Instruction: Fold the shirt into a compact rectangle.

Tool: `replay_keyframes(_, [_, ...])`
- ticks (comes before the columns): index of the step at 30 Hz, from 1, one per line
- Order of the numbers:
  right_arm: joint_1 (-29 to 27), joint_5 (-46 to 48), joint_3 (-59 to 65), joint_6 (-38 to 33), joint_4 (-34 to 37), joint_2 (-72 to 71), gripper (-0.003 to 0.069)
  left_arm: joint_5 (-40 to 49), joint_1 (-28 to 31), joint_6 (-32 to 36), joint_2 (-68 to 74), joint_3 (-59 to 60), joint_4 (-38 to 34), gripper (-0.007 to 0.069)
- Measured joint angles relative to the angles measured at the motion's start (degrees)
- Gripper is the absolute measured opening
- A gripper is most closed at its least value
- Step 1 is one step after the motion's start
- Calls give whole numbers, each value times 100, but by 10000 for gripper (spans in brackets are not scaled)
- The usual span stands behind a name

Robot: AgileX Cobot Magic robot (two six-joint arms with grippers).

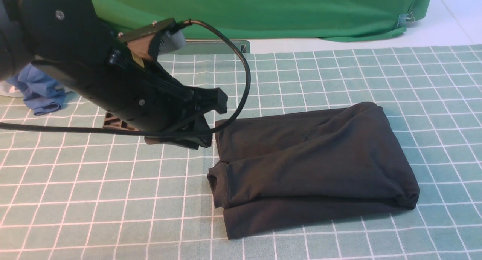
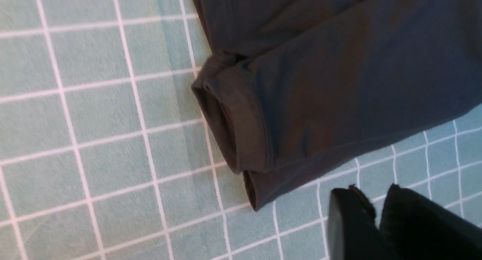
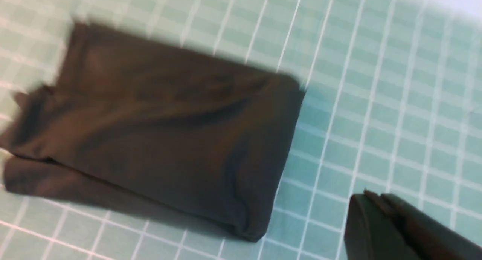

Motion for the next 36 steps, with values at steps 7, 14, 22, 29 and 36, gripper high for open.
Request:
replay_keyframes(7, [0, -408, 911, -149, 0, -2190, 27, -314, 0, 0, -2, -4, 105, 11])
replay_keyframes(14, [0, -2609, 3246, -235, 411, -4094, 27, -484, 0, 0, -2, -4, 138, 15])
replay_keyframes(22, [0, -6155, 5427, -399, 608, -4130, 25, -538, 0, -7, -2, -4, 243, 15])
replay_keyframes(29, [0, -6390, 5588, -976, 620, -3672, 24, -689, 0, -7, -2, -4, 243, 15])
replay_keyframes(36, [0, -5838, 5588, -1159, 623, -3611, 24, -706, 0, -7, -2, -4, 243, 15])
